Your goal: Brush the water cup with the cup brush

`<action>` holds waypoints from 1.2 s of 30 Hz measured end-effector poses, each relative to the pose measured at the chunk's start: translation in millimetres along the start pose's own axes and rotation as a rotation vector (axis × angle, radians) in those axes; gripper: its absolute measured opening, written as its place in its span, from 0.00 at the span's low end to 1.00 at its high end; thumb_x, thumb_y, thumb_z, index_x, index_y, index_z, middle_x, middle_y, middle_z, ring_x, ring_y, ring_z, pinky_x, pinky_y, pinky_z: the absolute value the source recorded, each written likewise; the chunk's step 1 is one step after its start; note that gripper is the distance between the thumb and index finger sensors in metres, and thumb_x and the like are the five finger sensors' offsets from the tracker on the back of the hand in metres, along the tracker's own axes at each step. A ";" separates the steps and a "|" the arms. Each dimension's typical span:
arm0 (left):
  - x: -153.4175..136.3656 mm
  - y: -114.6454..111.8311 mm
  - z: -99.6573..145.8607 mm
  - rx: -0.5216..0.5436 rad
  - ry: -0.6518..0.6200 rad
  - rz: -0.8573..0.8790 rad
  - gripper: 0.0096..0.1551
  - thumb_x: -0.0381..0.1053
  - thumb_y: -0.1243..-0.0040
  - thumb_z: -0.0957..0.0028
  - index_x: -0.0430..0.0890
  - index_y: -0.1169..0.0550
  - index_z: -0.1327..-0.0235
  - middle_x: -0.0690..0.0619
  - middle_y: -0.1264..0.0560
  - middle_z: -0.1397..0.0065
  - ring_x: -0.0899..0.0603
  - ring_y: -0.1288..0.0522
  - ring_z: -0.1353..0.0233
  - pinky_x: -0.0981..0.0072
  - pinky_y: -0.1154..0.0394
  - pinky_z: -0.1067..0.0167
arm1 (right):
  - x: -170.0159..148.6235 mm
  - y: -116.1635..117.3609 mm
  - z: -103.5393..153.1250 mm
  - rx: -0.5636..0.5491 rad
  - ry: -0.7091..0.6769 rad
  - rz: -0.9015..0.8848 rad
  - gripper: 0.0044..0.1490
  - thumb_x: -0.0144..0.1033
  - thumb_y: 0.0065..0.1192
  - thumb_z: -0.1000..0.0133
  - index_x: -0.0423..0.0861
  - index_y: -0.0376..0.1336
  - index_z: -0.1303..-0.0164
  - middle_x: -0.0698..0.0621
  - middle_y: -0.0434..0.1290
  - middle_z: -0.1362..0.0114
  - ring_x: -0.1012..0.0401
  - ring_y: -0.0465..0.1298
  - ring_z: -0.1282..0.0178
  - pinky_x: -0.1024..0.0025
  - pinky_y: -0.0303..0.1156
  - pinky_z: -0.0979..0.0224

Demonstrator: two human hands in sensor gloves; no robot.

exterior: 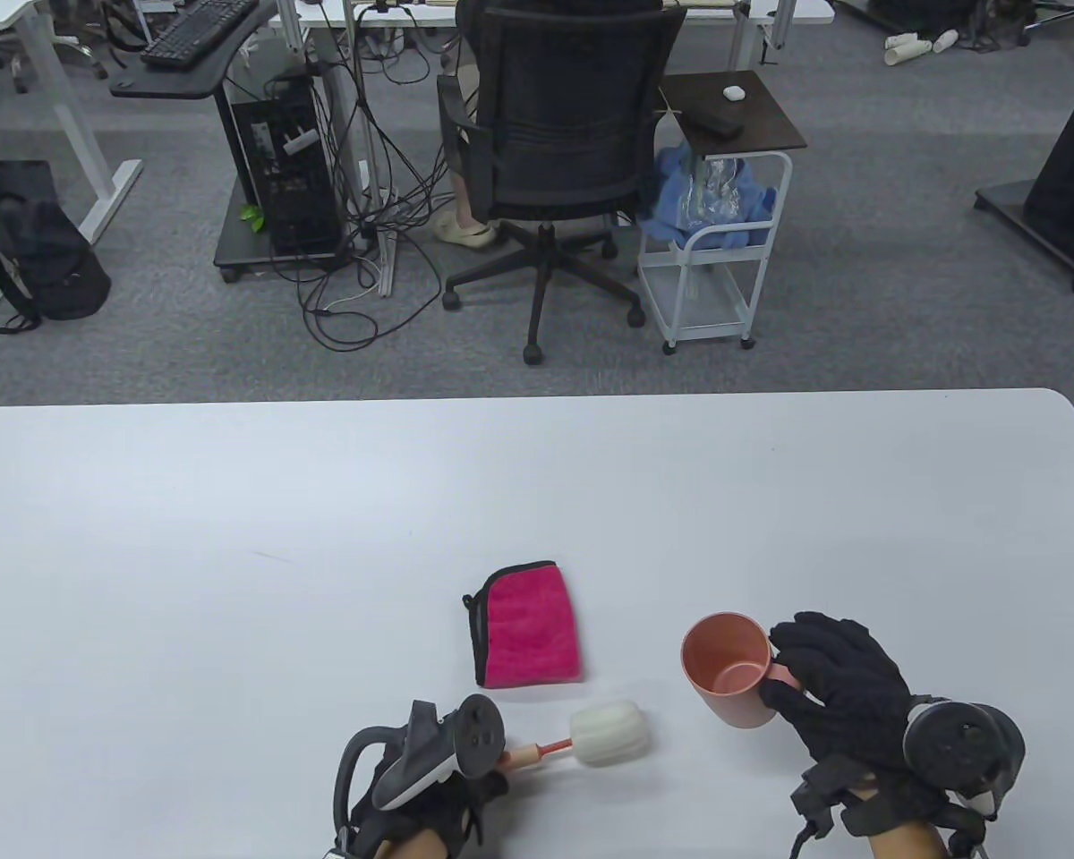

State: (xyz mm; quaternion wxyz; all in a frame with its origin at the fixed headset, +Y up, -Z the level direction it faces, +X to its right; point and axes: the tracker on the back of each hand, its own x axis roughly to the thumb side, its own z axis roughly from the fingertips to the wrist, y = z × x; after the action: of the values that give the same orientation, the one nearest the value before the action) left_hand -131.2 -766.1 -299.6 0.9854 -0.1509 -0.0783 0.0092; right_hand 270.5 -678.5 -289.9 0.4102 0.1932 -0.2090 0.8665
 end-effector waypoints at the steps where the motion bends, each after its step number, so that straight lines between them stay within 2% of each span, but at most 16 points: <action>1: 0.5 -0.3 -0.1 -0.002 0.004 -0.002 0.31 0.62 0.30 0.59 0.62 0.22 0.39 0.57 0.26 0.36 0.46 0.21 0.41 0.45 0.31 0.30 | -0.1 0.1 0.0 0.001 0.001 -0.002 0.26 0.49 0.73 0.51 0.44 0.73 0.50 0.46 0.73 0.28 0.44 0.65 0.23 0.38 0.48 0.20; 4: 1.1 -0.1 0.7 -0.015 0.011 -0.007 0.32 0.62 0.30 0.59 0.62 0.23 0.38 0.57 0.27 0.35 0.46 0.21 0.41 0.45 0.31 0.30 | 0.2 -0.1 0.0 0.003 0.001 -0.004 0.26 0.49 0.73 0.50 0.44 0.73 0.50 0.46 0.73 0.28 0.44 0.65 0.23 0.38 0.48 0.20; 8: -3.6 6.0 5.1 -0.030 0.014 -0.001 0.41 0.66 0.31 0.60 0.60 0.31 0.31 0.56 0.33 0.30 0.44 0.24 0.35 0.44 0.33 0.29 | 0.3 -0.6 0.5 0.000 0.006 -0.015 0.26 0.49 0.72 0.50 0.44 0.73 0.50 0.46 0.73 0.28 0.43 0.65 0.23 0.38 0.48 0.20; 11: -8.5 26.9 7.7 0.082 0.020 0.098 0.42 0.66 0.33 0.58 0.58 0.32 0.29 0.55 0.34 0.27 0.42 0.26 0.32 0.43 0.34 0.29 | 0.4 -1.5 0.7 -0.008 0.007 -0.025 0.26 0.49 0.72 0.50 0.44 0.73 0.50 0.46 0.73 0.28 0.43 0.65 0.23 0.38 0.48 0.21; 13: -5.3 40.3 1.8 0.095 0.034 0.103 0.41 0.65 0.34 0.58 0.60 0.33 0.29 0.54 0.35 0.26 0.41 0.27 0.29 0.42 0.34 0.28 | -2.6 -0.9 1.2 -0.012 0.023 -0.023 0.26 0.50 0.72 0.50 0.44 0.73 0.49 0.46 0.73 0.28 0.43 0.64 0.22 0.38 0.48 0.21; 15: 2.7 50.8 -9.9 0.040 0.034 0.025 0.42 0.66 0.34 0.58 0.63 0.34 0.28 0.54 0.38 0.23 0.41 0.31 0.24 0.41 0.36 0.26 | -5.3 -0.4 0.9 -0.002 0.040 -0.028 0.26 0.49 0.72 0.50 0.44 0.73 0.50 0.45 0.73 0.28 0.43 0.64 0.23 0.38 0.48 0.21; 17: 11.5 58.3 -28.4 -0.030 0.054 -0.094 0.48 0.68 0.35 0.58 0.64 0.42 0.24 0.54 0.45 0.19 0.40 0.38 0.18 0.41 0.38 0.23 | -5.7 -0.7 0.3 0.000 0.043 -0.033 0.27 0.49 0.72 0.50 0.44 0.73 0.49 0.45 0.73 0.28 0.43 0.64 0.23 0.38 0.48 0.21; 19: 20.9 57.7 -53.3 -0.105 0.077 -0.156 0.54 0.68 0.36 0.58 0.61 0.50 0.23 0.55 0.51 0.18 0.40 0.45 0.14 0.41 0.41 0.22 | -6.5 -1.0 -0.2 0.002 0.042 -0.027 0.27 0.50 0.72 0.50 0.44 0.73 0.49 0.45 0.73 0.28 0.43 0.64 0.23 0.38 0.48 0.21; 24: 32.8 39.6 -96.7 -0.198 0.068 -0.030 0.53 0.65 0.37 0.56 0.60 0.51 0.23 0.57 0.56 0.17 0.42 0.53 0.13 0.42 0.44 0.20 | -8.4 1.1 -0.1 0.020 0.053 -0.032 0.27 0.50 0.72 0.50 0.44 0.73 0.49 0.45 0.73 0.28 0.43 0.64 0.23 0.38 0.48 0.21; 27: 35.5 27.6 -112.1 -0.251 0.044 -0.018 0.50 0.64 0.39 0.54 0.63 0.52 0.24 0.60 0.60 0.17 0.44 0.60 0.13 0.42 0.49 0.18 | -8.4 1.8 -2.2 0.025 0.049 -0.034 0.27 0.50 0.72 0.50 0.44 0.73 0.49 0.45 0.73 0.28 0.43 0.64 0.23 0.38 0.48 0.21; 31: 30.1 22.3 -119.8 -0.204 0.051 0.000 0.44 0.62 0.42 0.53 0.67 0.49 0.26 0.63 0.55 0.17 0.47 0.56 0.12 0.44 0.47 0.18 | -7.8 4.6 -4.6 0.040 0.046 -0.035 0.27 0.50 0.72 0.50 0.44 0.73 0.50 0.45 0.73 0.28 0.43 0.65 0.23 0.38 0.49 0.21; 33: 28.5 24.1 -119.4 -0.139 0.052 0.026 0.38 0.60 0.41 0.51 0.67 0.42 0.27 0.62 0.48 0.18 0.47 0.49 0.13 0.44 0.42 0.19 | -7.4 5.8 -5.2 0.046 0.046 -0.035 0.27 0.50 0.72 0.50 0.44 0.73 0.50 0.45 0.73 0.28 0.43 0.65 0.23 0.38 0.49 0.21; 36: 31.5 31.3 -116.0 -0.062 0.069 -0.032 0.33 0.59 0.41 0.51 0.66 0.34 0.30 0.61 0.37 0.21 0.47 0.38 0.16 0.46 0.35 0.21 | -7.1 6.5 -5.5 0.047 0.044 -0.038 0.27 0.50 0.72 0.50 0.44 0.73 0.50 0.46 0.73 0.28 0.43 0.65 0.23 0.38 0.49 0.21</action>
State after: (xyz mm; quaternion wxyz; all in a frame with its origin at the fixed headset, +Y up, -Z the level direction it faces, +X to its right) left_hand -81.6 -769.2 -413.5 0.9824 -0.1801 -0.0471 -0.0142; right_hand 268.7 -683.9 -299.5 0.4267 0.1875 -0.1756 0.8671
